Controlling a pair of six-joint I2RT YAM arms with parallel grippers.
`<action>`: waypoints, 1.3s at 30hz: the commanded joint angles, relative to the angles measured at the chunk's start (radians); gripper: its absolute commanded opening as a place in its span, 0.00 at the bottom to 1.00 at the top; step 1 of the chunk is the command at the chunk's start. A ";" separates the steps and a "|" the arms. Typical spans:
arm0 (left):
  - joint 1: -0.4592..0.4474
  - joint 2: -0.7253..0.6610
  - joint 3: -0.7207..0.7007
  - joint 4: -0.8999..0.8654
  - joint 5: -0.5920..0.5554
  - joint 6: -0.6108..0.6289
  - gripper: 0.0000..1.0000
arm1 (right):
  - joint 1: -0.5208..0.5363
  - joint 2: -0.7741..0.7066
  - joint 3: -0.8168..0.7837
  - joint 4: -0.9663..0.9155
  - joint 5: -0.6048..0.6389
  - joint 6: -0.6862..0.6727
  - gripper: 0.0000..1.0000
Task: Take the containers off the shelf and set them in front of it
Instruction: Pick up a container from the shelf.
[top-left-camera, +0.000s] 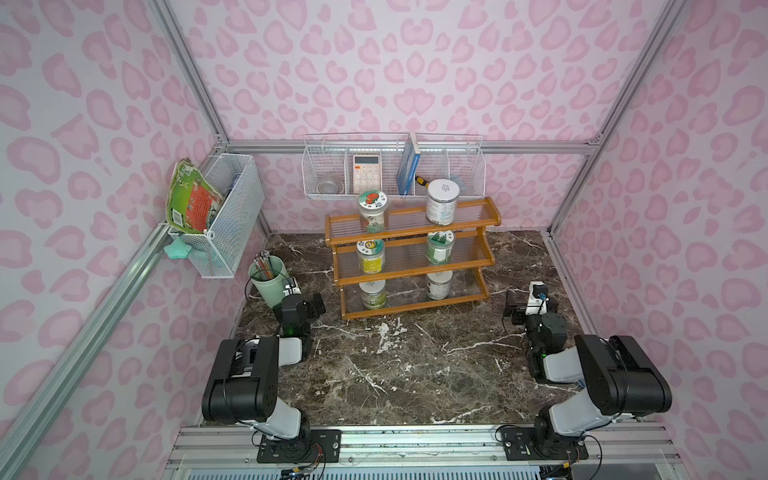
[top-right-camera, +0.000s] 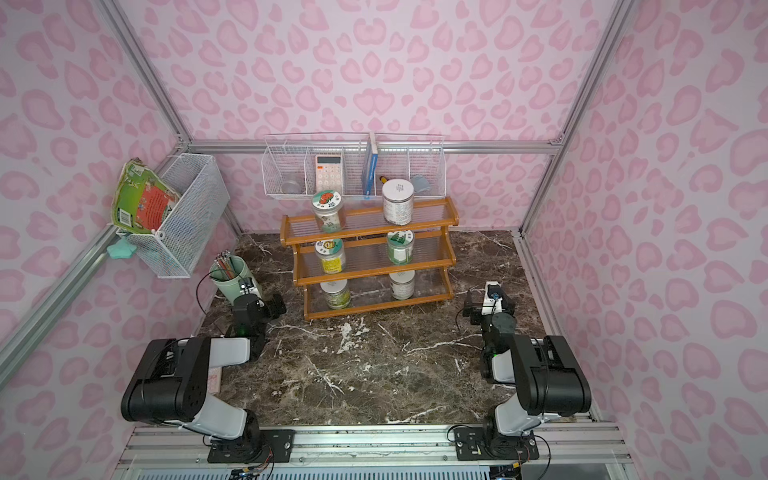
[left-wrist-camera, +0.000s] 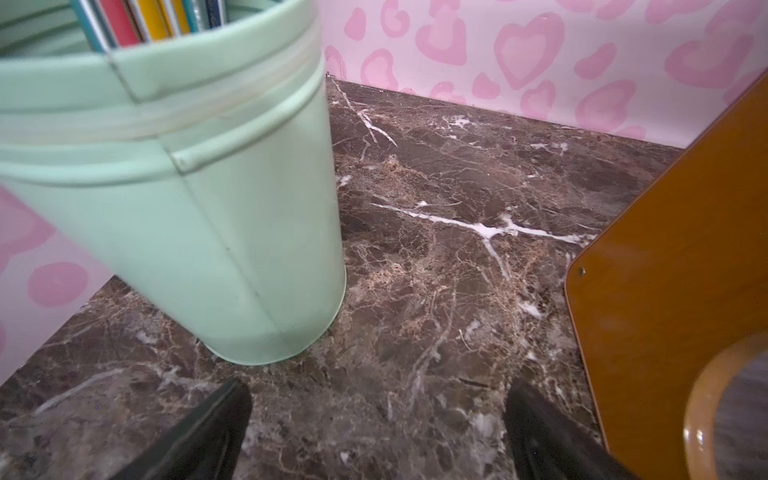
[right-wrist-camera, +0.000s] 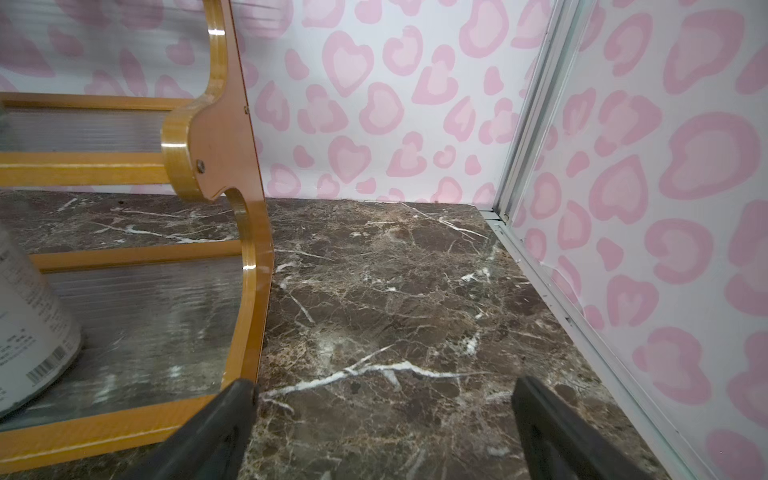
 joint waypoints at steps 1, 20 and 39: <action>0.001 0.004 0.006 0.001 0.000 0.005 0.99 | 0.002 0.000 -0.001 0.029 0.007 -0.008 0.99; -0.003 -0.021 0.017 -0.029 -0.019 0.011 0.95 | -0.007 -0.033 0.035 -0.059 0.014 0.008 0.99; -0.029 -0.551 0.511 -1.046 0.367 0.015 1.00 | 0.223 -0.383 0.446 -0.964 0.133 0.117 0.99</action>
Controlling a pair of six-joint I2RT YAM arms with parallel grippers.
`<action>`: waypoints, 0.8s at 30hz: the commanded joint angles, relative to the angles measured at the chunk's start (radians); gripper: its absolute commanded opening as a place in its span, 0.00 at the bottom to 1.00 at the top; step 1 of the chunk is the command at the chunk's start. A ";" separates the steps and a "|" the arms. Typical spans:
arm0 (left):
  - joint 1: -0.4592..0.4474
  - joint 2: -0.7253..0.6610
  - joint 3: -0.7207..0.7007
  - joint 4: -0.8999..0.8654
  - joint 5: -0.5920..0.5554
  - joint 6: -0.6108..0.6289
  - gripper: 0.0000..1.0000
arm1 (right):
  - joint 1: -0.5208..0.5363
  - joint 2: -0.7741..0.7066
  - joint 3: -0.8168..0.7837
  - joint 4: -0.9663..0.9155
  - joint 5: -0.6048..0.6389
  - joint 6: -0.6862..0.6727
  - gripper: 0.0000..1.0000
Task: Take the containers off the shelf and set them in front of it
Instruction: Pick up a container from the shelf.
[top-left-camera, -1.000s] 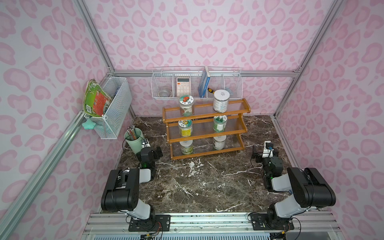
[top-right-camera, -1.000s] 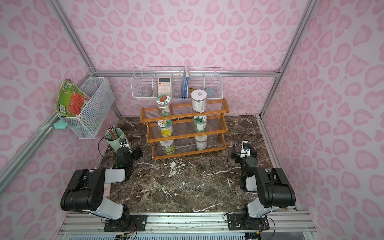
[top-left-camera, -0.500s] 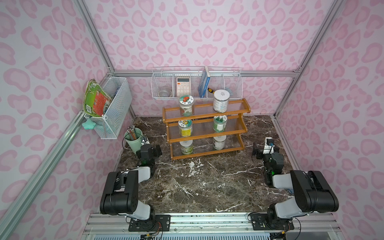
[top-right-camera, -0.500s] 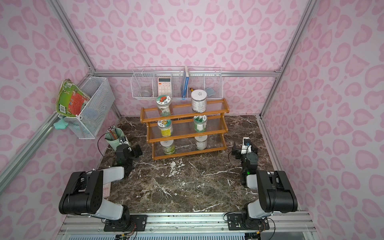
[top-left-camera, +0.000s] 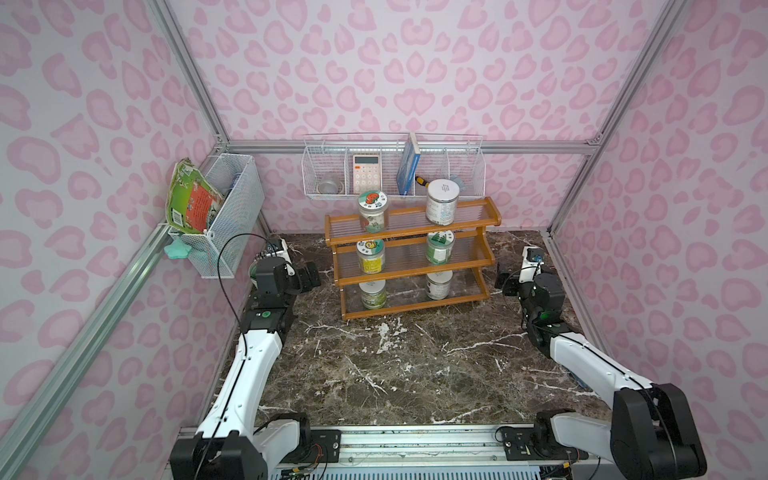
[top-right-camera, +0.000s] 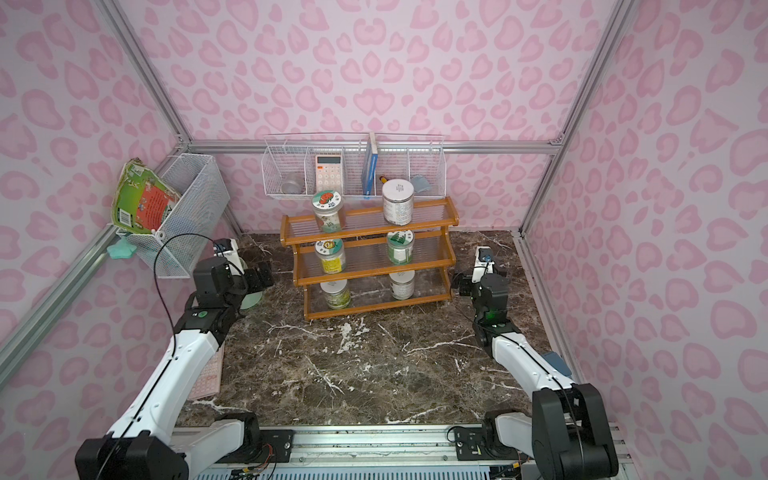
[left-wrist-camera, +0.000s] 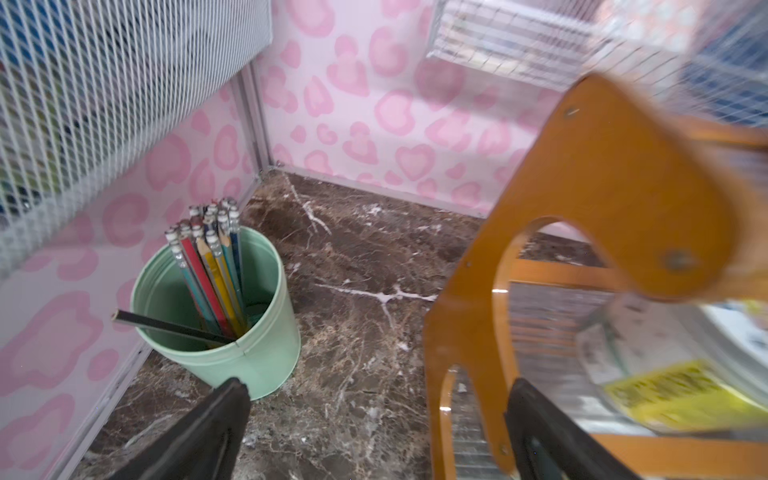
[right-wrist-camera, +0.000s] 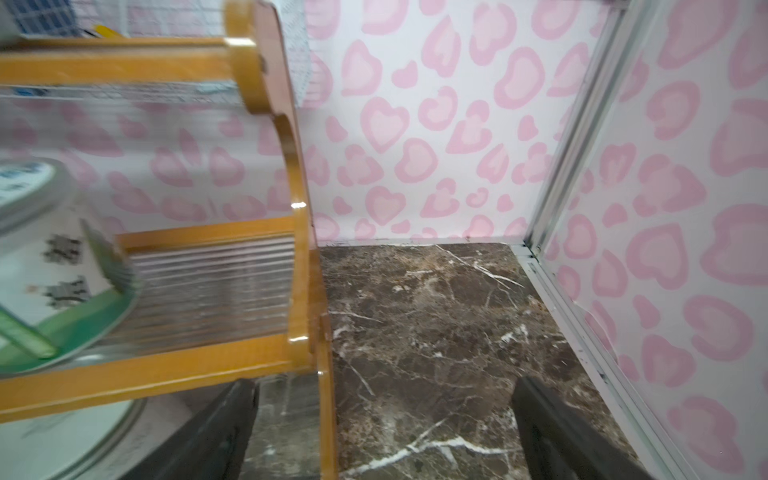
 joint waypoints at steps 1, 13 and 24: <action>-0.007 -0.076 0.040 -0.128 0.186 0.043 1.00 | 0.038 -0.034 0.047 -0.155 0.002 0.024 0.99; -0.079 0.103 0.408 -0.240 0.457 0.110 1.00 | 0.058 -0.157 0.153 -0.361 -0.124 0.059 0.99; -0.159 0.306 0.566 -0.169 0.456 0.163 1.00 | 0.059 -0.215 0.153 -0.385 -0.173 0.090 0.99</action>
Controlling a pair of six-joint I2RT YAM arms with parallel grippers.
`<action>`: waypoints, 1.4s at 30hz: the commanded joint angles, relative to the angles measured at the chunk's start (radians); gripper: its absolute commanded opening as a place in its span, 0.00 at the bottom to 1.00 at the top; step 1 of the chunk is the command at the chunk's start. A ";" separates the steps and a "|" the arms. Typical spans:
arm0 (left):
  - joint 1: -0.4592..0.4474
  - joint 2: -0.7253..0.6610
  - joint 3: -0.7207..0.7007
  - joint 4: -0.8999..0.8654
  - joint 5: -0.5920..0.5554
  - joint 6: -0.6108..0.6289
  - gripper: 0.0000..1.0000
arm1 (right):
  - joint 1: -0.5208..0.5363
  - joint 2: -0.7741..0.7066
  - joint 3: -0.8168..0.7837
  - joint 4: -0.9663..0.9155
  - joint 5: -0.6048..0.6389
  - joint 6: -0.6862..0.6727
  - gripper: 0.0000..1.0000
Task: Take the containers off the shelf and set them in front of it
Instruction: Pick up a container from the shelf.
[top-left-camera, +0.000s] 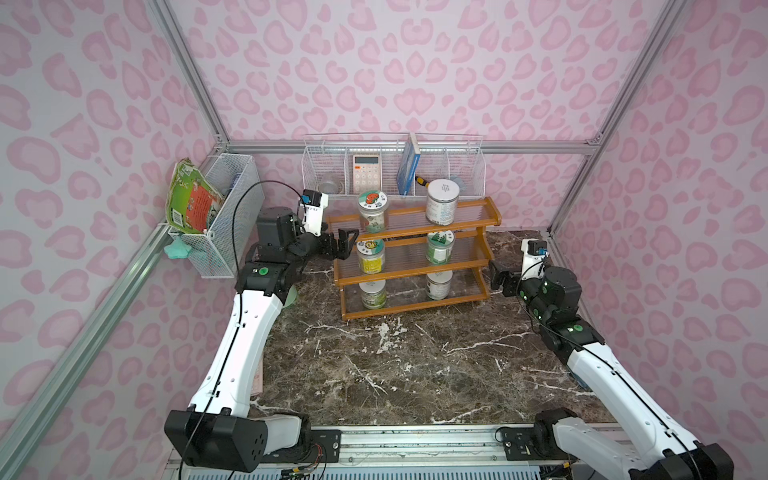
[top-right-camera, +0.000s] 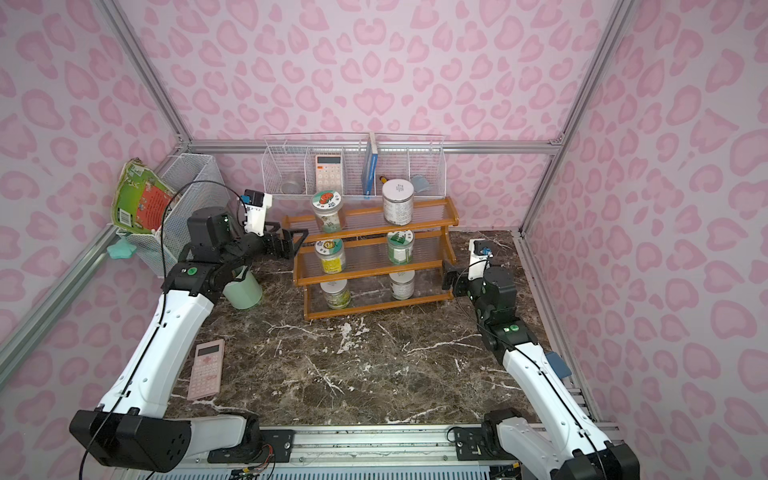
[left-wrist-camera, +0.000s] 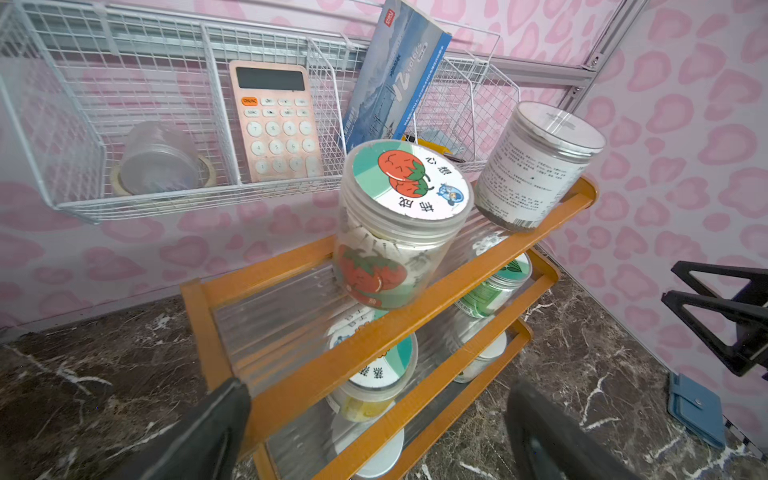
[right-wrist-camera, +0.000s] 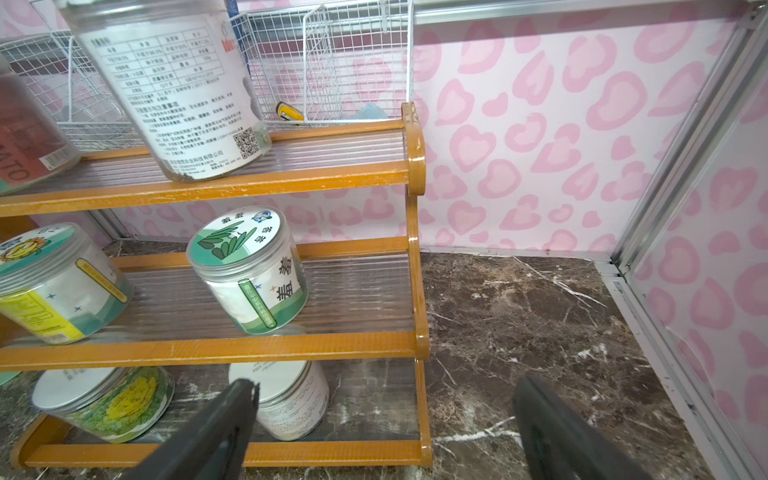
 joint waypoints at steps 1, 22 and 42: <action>-0.024 0.029 0.040 0.055 0.002 0.037 1.00 | 0.002 -0.006 0.009 0.001 -0.030 0.017 0.99; -0.161 0.209 0.153 0.209 -0.183 0.131 1.00 | -0.001 -0.022 0.008 0.004 -0.053 -0.008 0.99; -0.203 0.302 0.194 0.279 -0.300 0.131 1.00 | -0.016 -0.020 -0.007 0.017 -0.093 -0.006 0.99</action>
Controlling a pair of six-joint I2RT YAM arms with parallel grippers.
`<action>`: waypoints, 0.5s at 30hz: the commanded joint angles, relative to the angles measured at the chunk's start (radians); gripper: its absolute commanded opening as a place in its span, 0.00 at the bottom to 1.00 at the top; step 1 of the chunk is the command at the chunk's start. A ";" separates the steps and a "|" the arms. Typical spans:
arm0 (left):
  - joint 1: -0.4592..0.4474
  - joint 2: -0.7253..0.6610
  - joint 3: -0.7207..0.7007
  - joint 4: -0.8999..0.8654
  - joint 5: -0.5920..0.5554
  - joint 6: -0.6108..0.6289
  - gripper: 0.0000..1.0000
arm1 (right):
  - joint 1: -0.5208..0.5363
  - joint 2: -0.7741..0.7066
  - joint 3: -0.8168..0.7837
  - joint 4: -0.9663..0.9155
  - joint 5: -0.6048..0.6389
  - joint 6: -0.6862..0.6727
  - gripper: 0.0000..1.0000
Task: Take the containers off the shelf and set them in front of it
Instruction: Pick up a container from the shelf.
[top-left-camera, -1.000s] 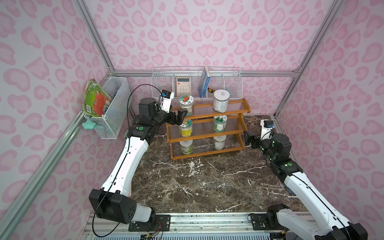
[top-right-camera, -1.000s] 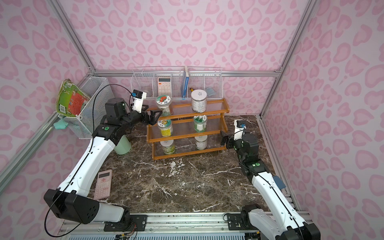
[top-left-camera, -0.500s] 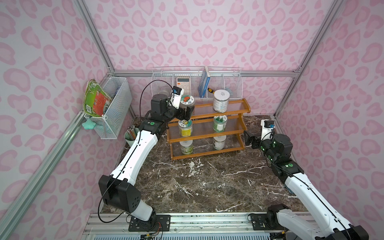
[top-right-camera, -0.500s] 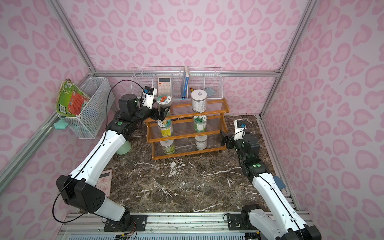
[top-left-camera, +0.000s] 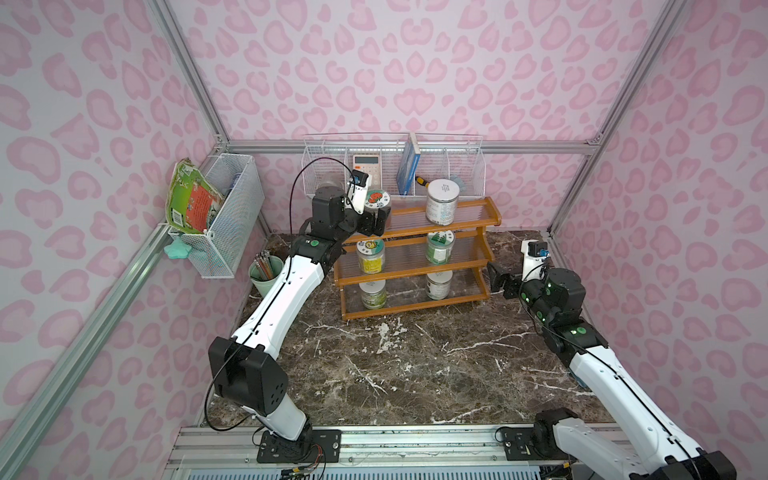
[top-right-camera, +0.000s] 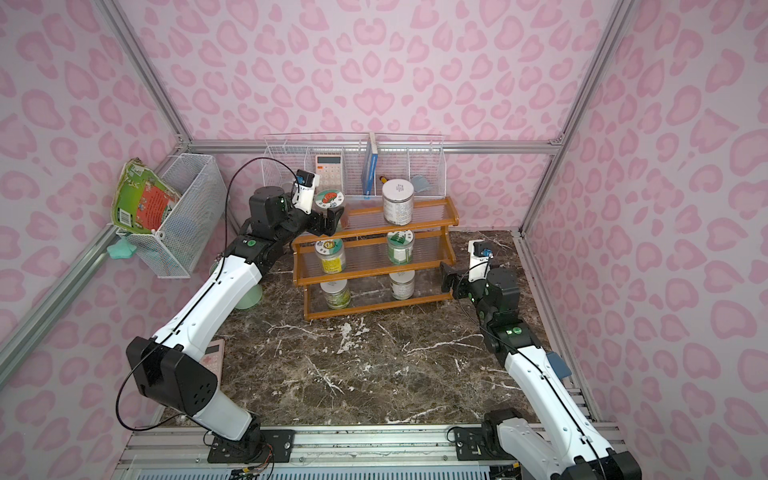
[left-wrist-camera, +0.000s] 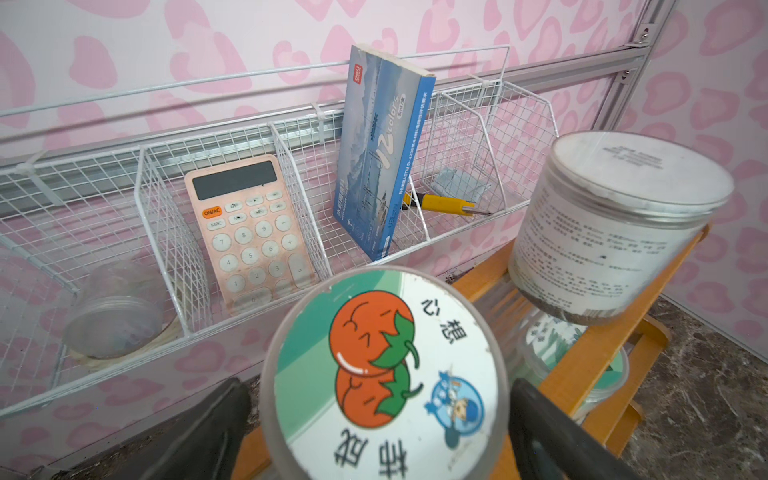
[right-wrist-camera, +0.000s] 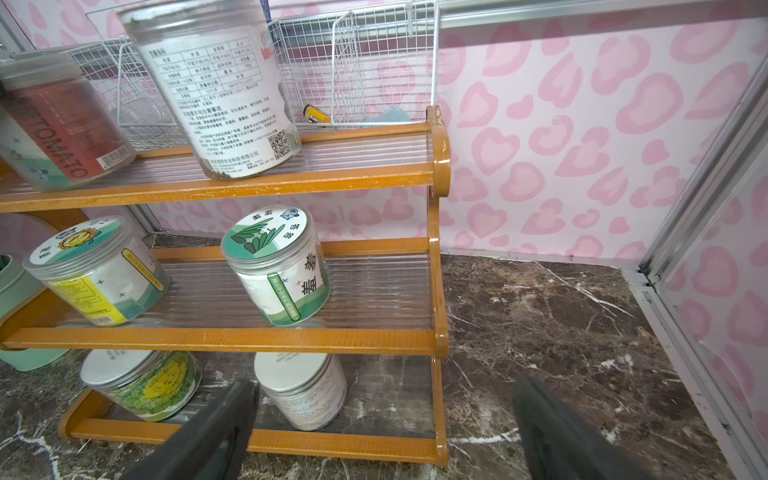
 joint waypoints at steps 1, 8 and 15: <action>-0.002 0.011 0.012 0.041 -0.011 0.004 1.00 | -0.001 0.002 -0.002 0.020 -0.016 0.000 0.99; -0.002 0.031 0.016 0.055 -0.014 -0.001 0.94 | -0.002 0.002 -0.003 0.019 -0.021 0.000 0.99; -0.002 0.033 0.014 0.057 -0.009 -0.007 0.81 | -0.004 0.002 -0.003 0.017 -0.025 0.002 0.99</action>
